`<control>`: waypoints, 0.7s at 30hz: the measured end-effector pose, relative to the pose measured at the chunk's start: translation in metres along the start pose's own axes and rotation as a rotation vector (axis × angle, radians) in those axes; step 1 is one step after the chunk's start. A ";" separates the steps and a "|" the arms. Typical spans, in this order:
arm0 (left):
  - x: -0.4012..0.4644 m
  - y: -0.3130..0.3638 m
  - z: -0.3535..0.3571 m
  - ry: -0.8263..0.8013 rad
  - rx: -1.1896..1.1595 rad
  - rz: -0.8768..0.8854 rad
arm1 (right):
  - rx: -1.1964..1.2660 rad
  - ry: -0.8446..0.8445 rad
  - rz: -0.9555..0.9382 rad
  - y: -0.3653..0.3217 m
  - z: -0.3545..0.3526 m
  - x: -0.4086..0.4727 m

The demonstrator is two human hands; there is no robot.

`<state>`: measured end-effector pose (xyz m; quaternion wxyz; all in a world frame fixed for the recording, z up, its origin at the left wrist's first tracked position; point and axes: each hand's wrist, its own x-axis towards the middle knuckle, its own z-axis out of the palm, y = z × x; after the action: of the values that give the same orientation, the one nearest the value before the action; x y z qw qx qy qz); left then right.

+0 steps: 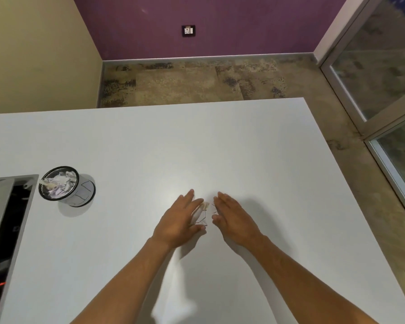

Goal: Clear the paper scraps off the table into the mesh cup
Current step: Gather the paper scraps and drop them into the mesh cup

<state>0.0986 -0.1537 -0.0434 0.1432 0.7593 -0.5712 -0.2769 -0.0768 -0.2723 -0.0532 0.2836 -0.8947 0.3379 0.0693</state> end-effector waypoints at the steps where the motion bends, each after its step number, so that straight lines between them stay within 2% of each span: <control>1: -0.002 0.003 0.000 0.010 0.077 -0.035 | -0.023 0.039 0.074 -0.003 -0.001 -0.003; 5: -0.002 0.022 0.004 -0.061 0.202 -0.168 | -0.106 -0.015 0.227 -0.020 -0.007 0.004; 10: 0.005 0.037 0.000 -0.105 0.258 -0.186 | -0.197 0.049 0.145 -0.040 0.001 0.013; 15: 0.008 0.049 0.003 -0.048 0.155 -0.198 | -0.081 0.083 0.137 -0.037 0.009 0.009; 21: 0.007 0.050 0.019 0.033 0.051 -0.179 | -0.124 0.121 0.104 -0.037 0.014 0.011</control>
<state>0.0488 -0.1737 -0.0340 0.1078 0.8153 -0.5054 -0.2612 -0.0437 -0.2483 -0.0515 0.2027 -0.8944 0.3955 0.0506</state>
